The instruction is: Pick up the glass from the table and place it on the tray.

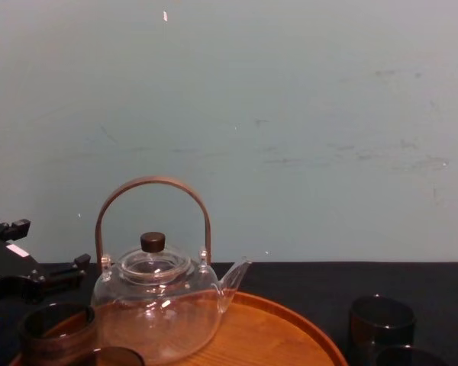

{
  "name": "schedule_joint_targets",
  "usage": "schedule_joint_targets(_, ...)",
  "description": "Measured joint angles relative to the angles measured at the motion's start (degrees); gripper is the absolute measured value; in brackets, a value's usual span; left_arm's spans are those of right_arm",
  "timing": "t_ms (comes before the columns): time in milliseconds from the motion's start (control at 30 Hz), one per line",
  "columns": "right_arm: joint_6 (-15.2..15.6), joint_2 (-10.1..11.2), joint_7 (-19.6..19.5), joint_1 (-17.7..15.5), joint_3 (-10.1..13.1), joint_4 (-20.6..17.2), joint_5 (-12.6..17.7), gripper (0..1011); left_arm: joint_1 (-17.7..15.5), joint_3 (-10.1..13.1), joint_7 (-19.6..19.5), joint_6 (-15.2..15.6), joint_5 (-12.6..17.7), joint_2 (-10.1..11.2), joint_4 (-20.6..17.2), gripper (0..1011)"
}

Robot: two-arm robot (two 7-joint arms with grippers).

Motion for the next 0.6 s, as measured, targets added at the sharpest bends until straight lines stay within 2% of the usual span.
schedule_joint_targets(300, -0.7, 1.9, 2.4, -5.8, 1.9, -4.8, 0.9, 1002, 0.0, 0.0, 0.0, 0.0, 0.0, 0.0, 0.0, 1001)
schedule_joint_targets(600, 0.2, 2.0, 5.6, -7.9, 1.7, -6.4, 1.4, 1002, 0.0, 0.0, 0.0, 0.0, 0.0, 0.0, 0.0, 1001)
